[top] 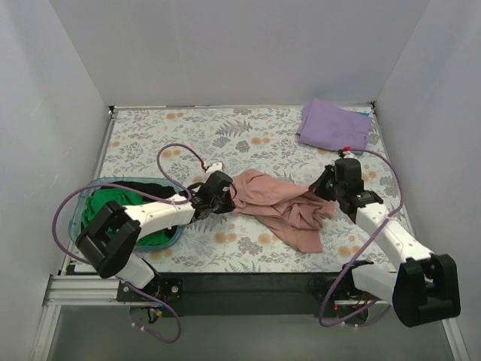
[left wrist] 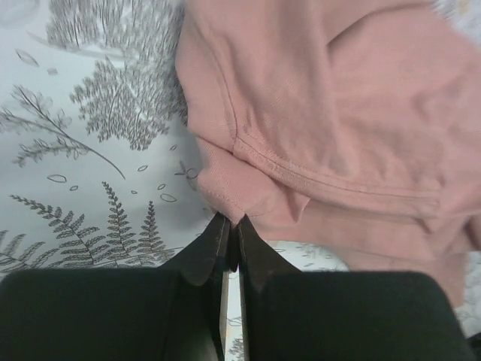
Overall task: Fold and stack the t-shirts
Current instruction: Flatten the tshirt out, then fold the tshirt
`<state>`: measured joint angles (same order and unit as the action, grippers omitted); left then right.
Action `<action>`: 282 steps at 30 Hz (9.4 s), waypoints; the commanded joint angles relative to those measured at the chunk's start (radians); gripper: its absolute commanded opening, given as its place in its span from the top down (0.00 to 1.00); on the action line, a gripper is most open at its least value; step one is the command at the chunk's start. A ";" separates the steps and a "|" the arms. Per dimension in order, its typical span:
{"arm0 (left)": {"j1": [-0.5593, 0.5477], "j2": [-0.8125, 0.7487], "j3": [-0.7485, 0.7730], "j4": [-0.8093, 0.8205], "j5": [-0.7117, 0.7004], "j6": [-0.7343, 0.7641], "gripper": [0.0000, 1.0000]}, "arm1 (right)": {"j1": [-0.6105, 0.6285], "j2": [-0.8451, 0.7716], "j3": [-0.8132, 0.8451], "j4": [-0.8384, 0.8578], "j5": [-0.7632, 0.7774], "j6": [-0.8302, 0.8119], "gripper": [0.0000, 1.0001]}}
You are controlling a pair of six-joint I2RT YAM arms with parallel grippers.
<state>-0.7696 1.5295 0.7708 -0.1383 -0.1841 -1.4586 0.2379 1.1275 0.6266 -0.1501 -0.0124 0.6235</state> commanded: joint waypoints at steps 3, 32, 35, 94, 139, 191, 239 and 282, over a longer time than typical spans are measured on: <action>-0.003 -0.259 0.093 -0.032 -0.161 0.078 1.00 | 0.005 -0.263 0.125 0.009 0.135 -0.060 0.99; -0.008 -0.724 0.740 -0.124 -0.054 0.302 1.00 | 0.005 -0.318 1.341 -0.212 0.474 -0.424 0.99; -0.007 -0.700 0.749 -0.121 -0.092 0.297 1.00 | 0.003 -0.252 1.413 -0.212 0.485 -0.456 0.99; 0.466 -0.421 0.047 -0.213 0.179 0.015 0.04 | 0.008 0.612 0.458 -0.118 0.206 -0.278 0.02; 0.159 -0.422 -0.157 -0.547 -0.073 -0.371 0.10 | -0.474 0.591 0.604 -0.189 -0.060 -0.340 0.02; 0.018 -0.614 -0.070 -0.727 -0.394 -0.531 1.00 | 0.582 -0.216 0.131 -0.952 0.304 0.248 0.02; 0.018 -0.571 -0.030 -0.704 -0.436 -0.528 1.00 | 0.563 0.163 0.071 -0.798 0.348 0.018 0.99; 0.044 -0.651 -0.033 -0.830 -0.293 -0.591 1.00 | 0.442 -0.189 0.354 -1.168 0.216 -0.223 0.99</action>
<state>-0.7284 0.8516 0.7494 -0.9470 -0.4713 -1.9945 0.6788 0.9340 0.9939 -1.3018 0.1619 0.4076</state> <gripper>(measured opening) 0.024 0.033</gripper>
